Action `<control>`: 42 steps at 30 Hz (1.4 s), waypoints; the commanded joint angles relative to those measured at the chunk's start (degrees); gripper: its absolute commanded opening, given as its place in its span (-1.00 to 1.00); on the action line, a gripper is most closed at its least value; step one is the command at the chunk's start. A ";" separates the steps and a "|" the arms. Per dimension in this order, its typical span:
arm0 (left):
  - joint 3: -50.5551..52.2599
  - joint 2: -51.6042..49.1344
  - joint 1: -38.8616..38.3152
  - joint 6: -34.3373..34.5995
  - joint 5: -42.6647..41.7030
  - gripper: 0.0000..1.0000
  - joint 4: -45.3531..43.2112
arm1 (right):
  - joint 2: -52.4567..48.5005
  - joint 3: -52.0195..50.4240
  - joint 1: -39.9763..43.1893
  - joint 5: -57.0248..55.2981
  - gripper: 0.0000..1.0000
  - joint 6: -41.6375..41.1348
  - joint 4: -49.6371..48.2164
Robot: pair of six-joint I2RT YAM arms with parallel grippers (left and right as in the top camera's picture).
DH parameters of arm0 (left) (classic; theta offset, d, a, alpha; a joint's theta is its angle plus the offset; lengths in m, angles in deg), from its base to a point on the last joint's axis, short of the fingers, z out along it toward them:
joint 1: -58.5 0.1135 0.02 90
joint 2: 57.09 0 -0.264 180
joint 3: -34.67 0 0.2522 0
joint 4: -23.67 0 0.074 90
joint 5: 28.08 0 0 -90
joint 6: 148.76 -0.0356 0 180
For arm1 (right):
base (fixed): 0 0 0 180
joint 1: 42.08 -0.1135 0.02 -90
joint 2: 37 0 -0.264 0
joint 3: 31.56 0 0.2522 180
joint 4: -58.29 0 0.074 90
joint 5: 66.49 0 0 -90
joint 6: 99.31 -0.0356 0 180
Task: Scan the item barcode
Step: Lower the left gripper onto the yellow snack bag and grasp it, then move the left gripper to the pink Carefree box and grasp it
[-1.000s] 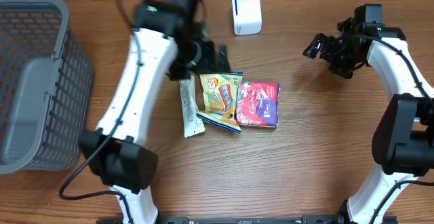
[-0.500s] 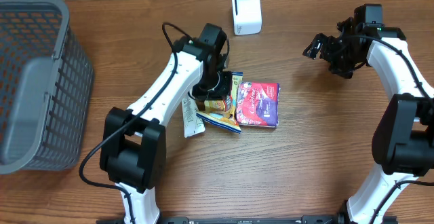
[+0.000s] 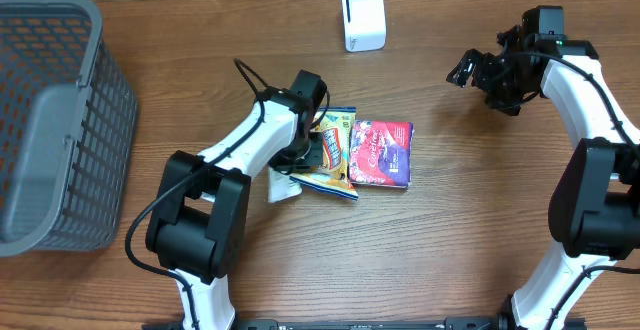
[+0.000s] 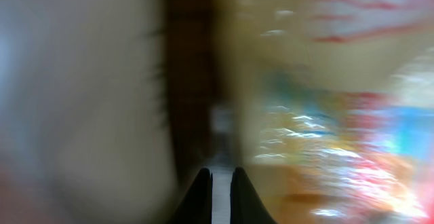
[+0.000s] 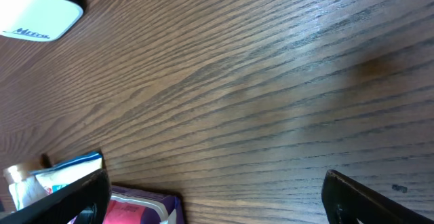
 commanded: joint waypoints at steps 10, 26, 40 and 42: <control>-25.90 0.44 2.51 -3.23 -12.37 -0.91 13.97 | -0.20 0.04 -0.04 0.42 1.00 -0.02 -0.17; -17.81 -8.96 -0.87 -9.92 -18.73 -0.92 3.19 | -0.20 0.04 -0.04 0.42 1.00 -0.02 -0.17; -22.95 -14.32 2.16 -4.83 0.68 -0.92 8.41 | -0.20 0.04 -0.04 0.42 1.00 -0.02 -0.17; -27.02 -13.75 2.43 -4.85 0.07 -0.92 11.08 | -0.20 0.04 -0.04 0.39 1.00 -0.02 -0.17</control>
